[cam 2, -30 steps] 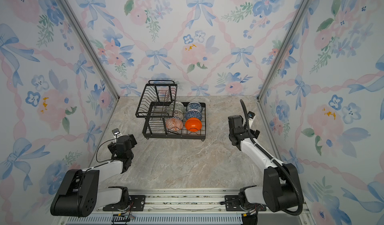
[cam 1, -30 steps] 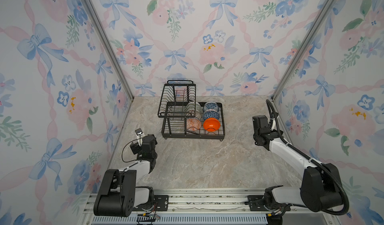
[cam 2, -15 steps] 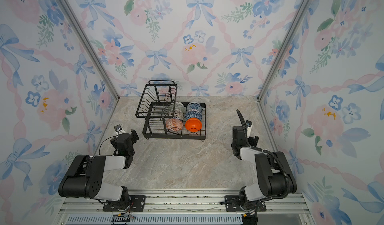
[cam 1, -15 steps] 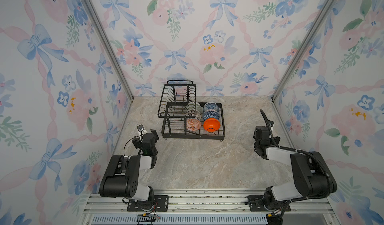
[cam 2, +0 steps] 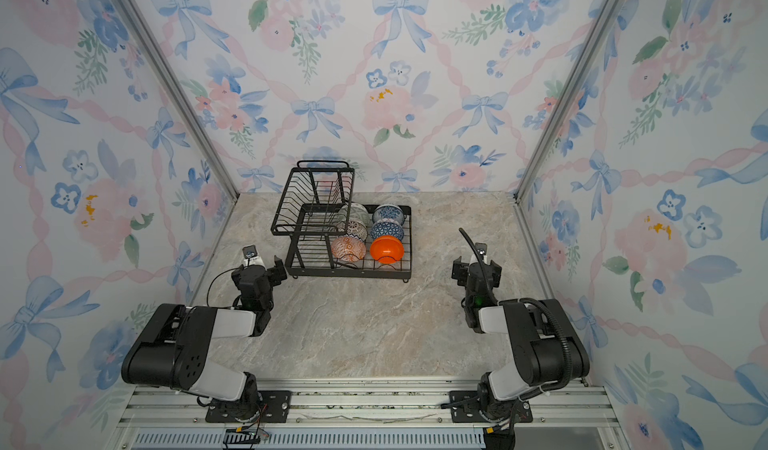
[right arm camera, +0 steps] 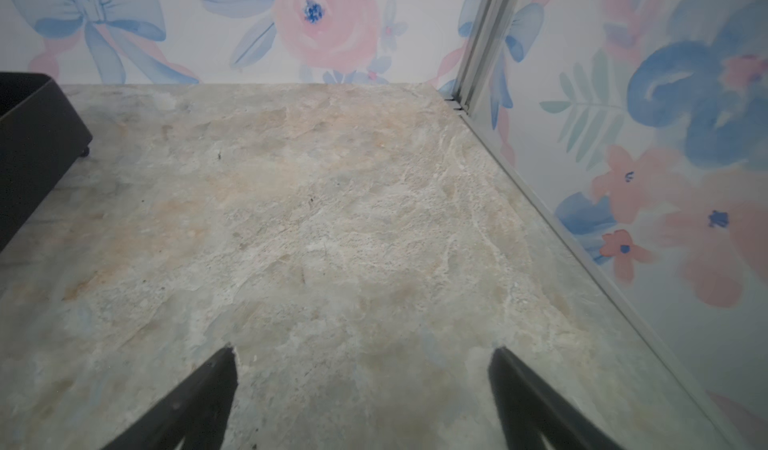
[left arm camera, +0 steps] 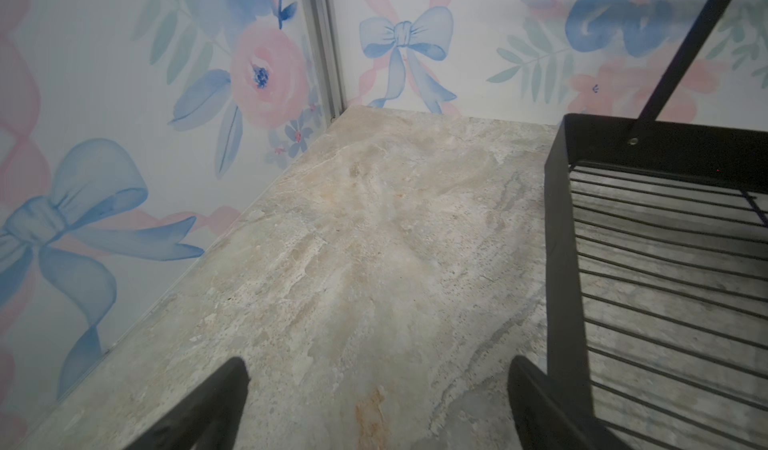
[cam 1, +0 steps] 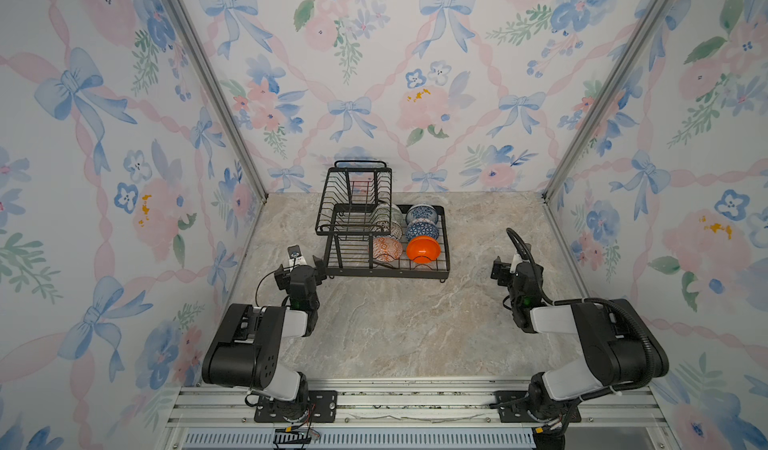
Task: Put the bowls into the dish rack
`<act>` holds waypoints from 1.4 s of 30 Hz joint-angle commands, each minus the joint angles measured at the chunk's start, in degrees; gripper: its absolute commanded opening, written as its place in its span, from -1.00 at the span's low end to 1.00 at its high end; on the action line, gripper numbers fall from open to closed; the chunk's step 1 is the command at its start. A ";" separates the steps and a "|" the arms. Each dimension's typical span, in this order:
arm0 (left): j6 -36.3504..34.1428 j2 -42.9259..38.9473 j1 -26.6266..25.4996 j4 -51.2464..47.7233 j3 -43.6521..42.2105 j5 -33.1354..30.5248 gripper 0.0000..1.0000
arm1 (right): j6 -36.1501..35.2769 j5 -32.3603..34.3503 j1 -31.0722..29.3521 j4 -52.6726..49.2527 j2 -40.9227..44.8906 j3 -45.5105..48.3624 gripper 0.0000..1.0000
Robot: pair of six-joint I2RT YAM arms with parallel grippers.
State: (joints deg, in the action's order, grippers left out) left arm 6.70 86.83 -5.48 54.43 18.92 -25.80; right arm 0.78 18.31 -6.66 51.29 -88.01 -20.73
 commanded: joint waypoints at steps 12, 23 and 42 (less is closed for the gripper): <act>-4.82 2.95 0.96 17.46 -6.34 9.90 0.96 | -0.13 -8.37 3.37 1.36 -0.76 -1.41 0.94; -5.08 3.22 0.89 17.49 -6.04 10.00 0.96 | -0.13 -8.30 3.32 1.21 -0.75 -1.50 0.94; -5.12 3.26 0.90 17.47 -6.09 10.03 0.96 | -0.11 -8.18 3.23 1.30 -0.76 -1.42 0.93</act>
State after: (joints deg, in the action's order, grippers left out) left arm 2.55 89.69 -4.32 72.16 12.71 -15.97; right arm 0.60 10.68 -3.46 52.12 -88.53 -21.10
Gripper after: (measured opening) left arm 0.979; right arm 0.968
